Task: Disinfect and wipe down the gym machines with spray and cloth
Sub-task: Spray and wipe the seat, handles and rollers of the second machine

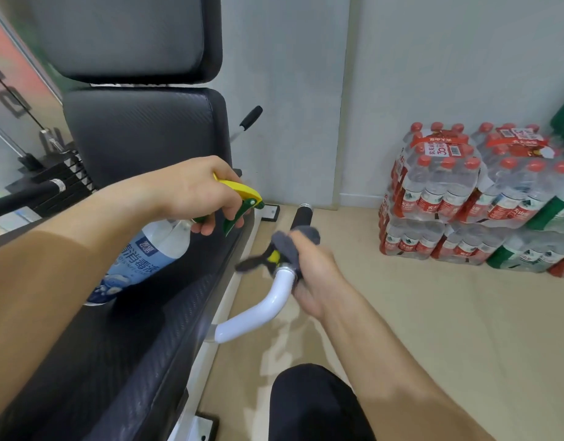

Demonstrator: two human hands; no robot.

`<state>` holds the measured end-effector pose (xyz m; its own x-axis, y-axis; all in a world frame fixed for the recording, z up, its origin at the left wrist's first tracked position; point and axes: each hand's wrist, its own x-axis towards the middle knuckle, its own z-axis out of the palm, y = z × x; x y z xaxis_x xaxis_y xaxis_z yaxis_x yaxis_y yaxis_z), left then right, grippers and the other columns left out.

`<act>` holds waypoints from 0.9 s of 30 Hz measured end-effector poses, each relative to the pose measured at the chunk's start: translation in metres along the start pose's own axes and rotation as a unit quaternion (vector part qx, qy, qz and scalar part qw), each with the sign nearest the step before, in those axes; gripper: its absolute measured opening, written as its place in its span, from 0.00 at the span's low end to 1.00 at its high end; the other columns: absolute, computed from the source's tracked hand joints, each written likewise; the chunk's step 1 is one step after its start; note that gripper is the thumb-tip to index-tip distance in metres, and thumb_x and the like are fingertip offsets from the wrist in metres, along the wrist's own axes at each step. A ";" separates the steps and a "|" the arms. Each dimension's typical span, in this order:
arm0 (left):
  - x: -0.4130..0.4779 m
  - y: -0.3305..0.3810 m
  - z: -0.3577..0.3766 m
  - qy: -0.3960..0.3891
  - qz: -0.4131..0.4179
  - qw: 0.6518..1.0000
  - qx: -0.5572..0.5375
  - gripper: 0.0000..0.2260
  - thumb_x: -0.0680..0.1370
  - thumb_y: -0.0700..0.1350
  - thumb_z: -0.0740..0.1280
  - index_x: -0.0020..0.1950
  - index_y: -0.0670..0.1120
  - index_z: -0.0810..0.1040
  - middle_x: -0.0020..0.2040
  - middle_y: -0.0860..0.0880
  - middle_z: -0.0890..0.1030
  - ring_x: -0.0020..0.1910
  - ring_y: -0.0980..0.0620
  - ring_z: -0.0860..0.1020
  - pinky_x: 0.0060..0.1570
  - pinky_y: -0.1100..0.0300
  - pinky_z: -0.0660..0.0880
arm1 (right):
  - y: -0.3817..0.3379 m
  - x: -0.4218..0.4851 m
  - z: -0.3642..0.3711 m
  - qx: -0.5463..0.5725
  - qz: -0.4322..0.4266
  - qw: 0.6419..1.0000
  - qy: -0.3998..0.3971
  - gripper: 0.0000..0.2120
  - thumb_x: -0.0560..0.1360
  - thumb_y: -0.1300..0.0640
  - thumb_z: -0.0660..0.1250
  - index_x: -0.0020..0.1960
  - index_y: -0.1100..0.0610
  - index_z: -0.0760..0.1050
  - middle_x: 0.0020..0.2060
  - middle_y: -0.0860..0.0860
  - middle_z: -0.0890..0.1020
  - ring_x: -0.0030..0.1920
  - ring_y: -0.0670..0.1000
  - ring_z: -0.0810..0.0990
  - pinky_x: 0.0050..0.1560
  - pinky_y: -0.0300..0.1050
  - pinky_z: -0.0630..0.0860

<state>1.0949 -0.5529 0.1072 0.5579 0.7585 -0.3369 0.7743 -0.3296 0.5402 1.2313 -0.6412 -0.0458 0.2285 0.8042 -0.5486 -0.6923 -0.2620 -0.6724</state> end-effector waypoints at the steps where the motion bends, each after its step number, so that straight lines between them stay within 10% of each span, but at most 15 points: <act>1: 0.002 -0.001 -0.001 -0.004 -0.003 1.000 0.000 0.07 0.75 0.35 0.66 0.49 0.38 0.83 0.44 0.46 0.88 0.26 0.47 0.75 0.30 0.55 0.74 | 0.005 -0.011 -0.003 -0.006 0.007 1.000 -0.006 0.03 0.76 0.63 0.67 0.50 0.60 0.76 0.41 0.56 0.80 0.38 0.54 0.80 0.37 0.46 0.79; 5: 0.008 -0.002 -0.001 -0.015 -0.023 1.000 0.007 0.07 0.75 0.35 0.66 0.49 0.37 0.83 0.44 0.44 0.88 0.26 0.47 0.75 0.29 0.56 0.74 | 0.001 -0.004 0.001 -0.023 0.040 0.999 0.004 0.08 0.75 0.64 0.70 0.54 0.63 0.77 0.39 0.57 0.80 0.29 0.53 0.82 0.29 0.44 0.78; 9: 0.005 0.001 -0.006 -0.015 -0.037 0.999 0.007 0.08 0.75 0.35 0.66 0.50 0.38 0.82 0.45 0.43 0.87 0.27 0.47 0.73 0.29 0.56 0.73 | -0.026 0.039 0.006 -0.050 0.005 0.997 0.054 0.18 0.69 0.58 0.76 0.56 0.59 0.75 0.46 0.59 0.83 0.41 0.59 0.84 0.43 0.57 0.83; 13: 0.000 0.001 -0.007 -0.026 -0.072 0.992 0.101 0.07 0.73 0.36 0.66 0.47 0.40 0.83 0.43 0.42 0.86 0.26 0.47 0.74 0.29 0.57 0.73 | -0.045 0.074 0.006 -0.162 -0.073 0.978 0.108 0.13 0.69 0.52 0.75 0.42 0.53 0.70 0.50 0.56 0.82 0.50 0.60 0.83 0.53 0.61 0.82; 27: 0.027 0.015 0.022 -0.122 -0.152 0.936 0.293 0.09 0.77 0.42 0.66 0.52 0.40 0.84 0.42 0.39 0.84 0.32 0.46 0.77 0.31 0.60 0.76 | -0.042 0.081 -0.003 -0.284 -0.118 0.949 0.073 0.12 0.64 0.49 0.68 0.42 0.55 0.72 0.47 0.58 0.82 0.48 0.63 0.83 0.51 0.64 0.81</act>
<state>1.1278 -0.5493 0.0891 0.2822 0.7397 -0.6110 0.8990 -0.4263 -0.1008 1.2808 -0.5664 -0.0637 0.4515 0.8048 -0.3854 -0.1399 -0.3627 -0.9213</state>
